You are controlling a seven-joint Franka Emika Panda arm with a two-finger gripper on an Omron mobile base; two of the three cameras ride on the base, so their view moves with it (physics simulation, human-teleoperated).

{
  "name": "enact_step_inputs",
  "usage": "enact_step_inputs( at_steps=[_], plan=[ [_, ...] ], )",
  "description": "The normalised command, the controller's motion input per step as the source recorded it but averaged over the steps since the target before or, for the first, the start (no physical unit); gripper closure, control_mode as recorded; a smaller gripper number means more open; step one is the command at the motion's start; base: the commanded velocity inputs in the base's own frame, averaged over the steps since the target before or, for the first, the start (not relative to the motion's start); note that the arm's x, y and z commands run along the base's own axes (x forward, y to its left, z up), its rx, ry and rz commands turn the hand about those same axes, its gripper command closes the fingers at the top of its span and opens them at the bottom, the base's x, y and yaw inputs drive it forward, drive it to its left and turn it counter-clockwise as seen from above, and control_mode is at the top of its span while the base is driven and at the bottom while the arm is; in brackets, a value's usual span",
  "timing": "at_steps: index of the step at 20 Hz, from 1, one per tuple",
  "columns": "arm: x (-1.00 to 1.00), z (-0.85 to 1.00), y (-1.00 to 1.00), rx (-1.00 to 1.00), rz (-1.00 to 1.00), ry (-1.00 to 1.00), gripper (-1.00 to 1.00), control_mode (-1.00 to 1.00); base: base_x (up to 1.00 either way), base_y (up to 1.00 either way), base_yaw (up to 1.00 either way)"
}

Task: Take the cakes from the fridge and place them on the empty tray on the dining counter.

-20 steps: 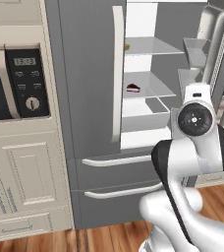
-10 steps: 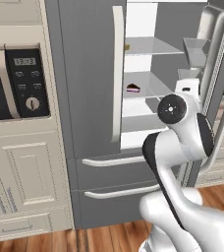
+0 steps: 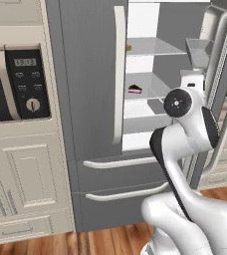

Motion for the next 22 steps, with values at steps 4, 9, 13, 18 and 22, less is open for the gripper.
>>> enact_step_inputs(
  at_steps=[4,9,13,18,22],
  plan=[
    [0.28,0.0,-0.06,0.0,0.0,0.0,1.0,-1.0,0.0,0.0,0.0],
    [0.32,0.0,0.0,-0.03,-0.01,0.0,1.0,-1.0,0.0,0.0,0.0],
    [0.36,0.0,0.0,-0.03,0.0,0.0,1.0,-1.0,0.0,0.0,0.0],
    [0.26,0.0,-0.14,0.0,-0.01,0.0,1.0,-1.0,0.0,0.0,0.0],
    [0.17,-0.02,-0.31,0.0,-0.05,0.0,1.0,-1.0,0.0,0.0,0.0]
  ],
)
